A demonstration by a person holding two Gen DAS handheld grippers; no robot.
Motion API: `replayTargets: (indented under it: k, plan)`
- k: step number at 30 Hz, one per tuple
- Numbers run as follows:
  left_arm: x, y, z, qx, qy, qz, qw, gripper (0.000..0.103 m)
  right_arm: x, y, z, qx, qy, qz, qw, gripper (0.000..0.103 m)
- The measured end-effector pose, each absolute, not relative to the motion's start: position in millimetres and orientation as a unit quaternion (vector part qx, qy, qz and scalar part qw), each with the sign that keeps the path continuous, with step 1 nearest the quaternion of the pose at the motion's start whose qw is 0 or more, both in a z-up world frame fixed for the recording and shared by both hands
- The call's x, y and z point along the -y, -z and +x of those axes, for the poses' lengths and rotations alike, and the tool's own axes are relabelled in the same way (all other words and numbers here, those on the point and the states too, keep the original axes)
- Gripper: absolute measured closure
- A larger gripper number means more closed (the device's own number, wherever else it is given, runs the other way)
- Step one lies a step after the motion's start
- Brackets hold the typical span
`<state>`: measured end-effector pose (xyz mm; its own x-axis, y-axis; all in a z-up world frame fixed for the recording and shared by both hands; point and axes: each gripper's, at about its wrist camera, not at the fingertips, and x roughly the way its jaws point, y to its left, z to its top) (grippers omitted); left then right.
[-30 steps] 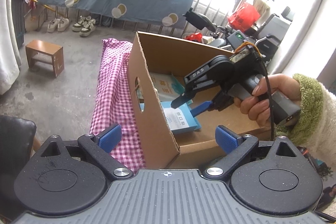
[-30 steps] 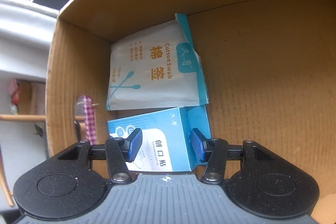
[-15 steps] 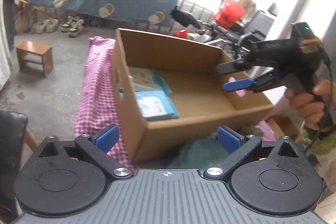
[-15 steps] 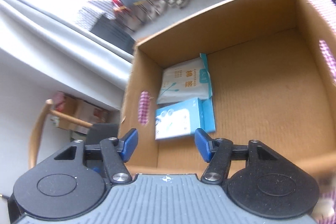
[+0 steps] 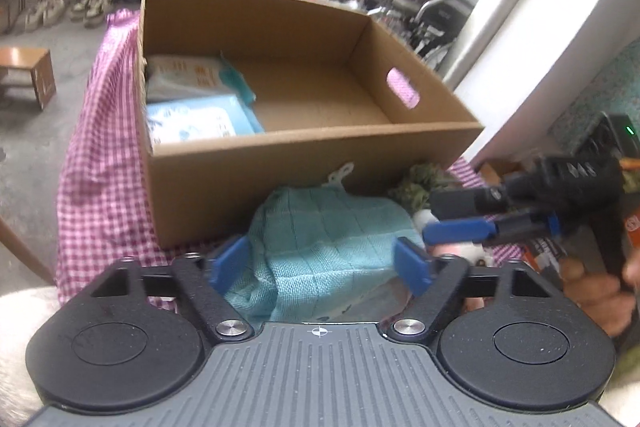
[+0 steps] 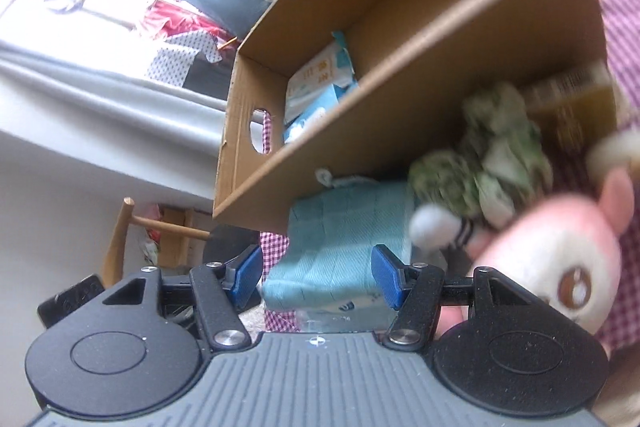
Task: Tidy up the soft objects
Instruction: 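Grasp the teal towel with the left gripper while the right gripper withdraws, then grasp the teal towel edge with the right gripper and lift it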
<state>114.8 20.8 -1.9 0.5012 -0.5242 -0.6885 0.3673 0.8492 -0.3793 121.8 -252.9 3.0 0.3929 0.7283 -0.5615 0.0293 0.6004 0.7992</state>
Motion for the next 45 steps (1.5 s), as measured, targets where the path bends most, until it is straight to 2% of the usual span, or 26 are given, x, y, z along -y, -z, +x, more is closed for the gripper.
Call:
replayTargets:
  k: [5, 11, 22, 25, 29, 32, 40, 45]
  plan:
    - [-9, 16, 125, -0.445, 0.228, -0.076, 0.863, 0.033, 249, 10, 118, -0.497, -0.242, 0.392, 0.735, 0.040]
    - [-11, 26, 139, -0.473, 0.221, -0.100, 0.847, 0.042, 256, 18, 117, -0.495, -0.253, 0.401, 0.728, 0.040]
    - [-8, 34, 157, -0.489, 0.206, -0.133, 0.837, 0.046, 269, 24, 108, -0.483, -0.276, 0.406, 0.725, 0.042]
    - [-9, 36, 158, -0.488, 0.202, -0.142, 0.837, 0.056, 271, 23, 103, -0.481, -0.280, 0.400, 0.729, 0.042]
    - [-11, 36, 156, -0.478, 0.198, -0.145, 0.843, 0.085, 266, 24, 97, -0.484, -0.282, 0.388, 0.732, 0.042]
    - [-13, 30, 149, -0.455, 0.207, -0.138, 0.855, 0.091, 261, 25, 96, -0.490, -0.279, 0.381, 0.733, 0.044]
    - [-33, 11, 129, -0.423, 0.244, -0.166, 0.857, 0.094, 252, 24, 94, -0.497, -0.274, 0.377, 0.732, 0.047]
    - [-53, 14, 122, -0.435, 0.266, -0.209, 0.835, 0.094, 245, 21, 90, -0.500, -0.277, 0.373, 0.731, 0.047]
